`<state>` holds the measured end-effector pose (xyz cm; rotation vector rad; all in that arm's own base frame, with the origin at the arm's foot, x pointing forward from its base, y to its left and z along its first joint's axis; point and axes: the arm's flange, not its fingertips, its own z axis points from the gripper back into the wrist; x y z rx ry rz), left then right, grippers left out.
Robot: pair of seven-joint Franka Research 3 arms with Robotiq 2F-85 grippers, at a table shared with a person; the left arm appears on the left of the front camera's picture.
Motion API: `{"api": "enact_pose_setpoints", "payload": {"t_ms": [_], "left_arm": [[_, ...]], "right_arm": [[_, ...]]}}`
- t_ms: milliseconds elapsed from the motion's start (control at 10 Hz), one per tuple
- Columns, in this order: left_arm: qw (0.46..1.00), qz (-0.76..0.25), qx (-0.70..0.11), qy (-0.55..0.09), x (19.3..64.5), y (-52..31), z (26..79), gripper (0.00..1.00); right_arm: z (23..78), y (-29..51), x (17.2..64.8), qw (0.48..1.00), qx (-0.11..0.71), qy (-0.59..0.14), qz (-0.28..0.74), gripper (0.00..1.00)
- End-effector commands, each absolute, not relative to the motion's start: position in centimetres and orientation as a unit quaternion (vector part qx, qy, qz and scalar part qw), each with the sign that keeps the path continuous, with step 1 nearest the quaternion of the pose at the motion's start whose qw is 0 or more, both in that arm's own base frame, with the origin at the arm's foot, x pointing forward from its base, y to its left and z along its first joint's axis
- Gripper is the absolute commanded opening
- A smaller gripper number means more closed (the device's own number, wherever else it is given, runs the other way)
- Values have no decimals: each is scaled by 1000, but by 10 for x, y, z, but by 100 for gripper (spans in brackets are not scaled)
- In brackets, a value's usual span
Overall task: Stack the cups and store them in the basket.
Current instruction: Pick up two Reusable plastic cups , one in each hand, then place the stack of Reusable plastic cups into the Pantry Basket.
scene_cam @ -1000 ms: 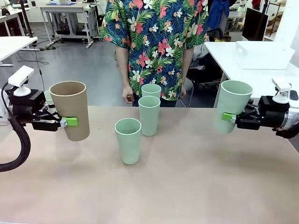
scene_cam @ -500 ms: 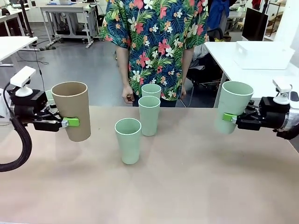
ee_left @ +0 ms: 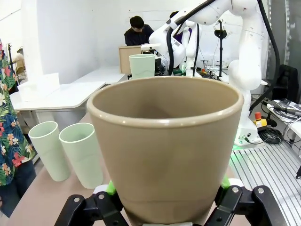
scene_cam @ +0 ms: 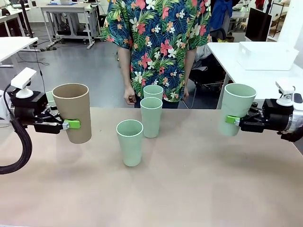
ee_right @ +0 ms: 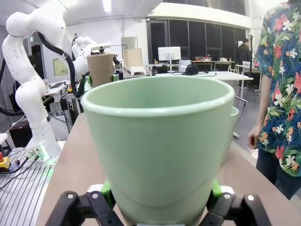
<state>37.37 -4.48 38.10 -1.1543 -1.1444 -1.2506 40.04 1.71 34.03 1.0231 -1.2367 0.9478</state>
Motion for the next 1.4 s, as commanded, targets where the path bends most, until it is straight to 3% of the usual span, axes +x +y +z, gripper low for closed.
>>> {"api": "enact_pose_setpoints", "payload": {"t_ms": [0,1300], "left_arm": [[516,-520,-485,-478,373,-46,382,85],[516,-520,-485,-478,373,-46,382,85]], "right_arm": [[342,17,400,588,440,-539,412,84],[342,17,400,588,440,-539,412,84]]}}
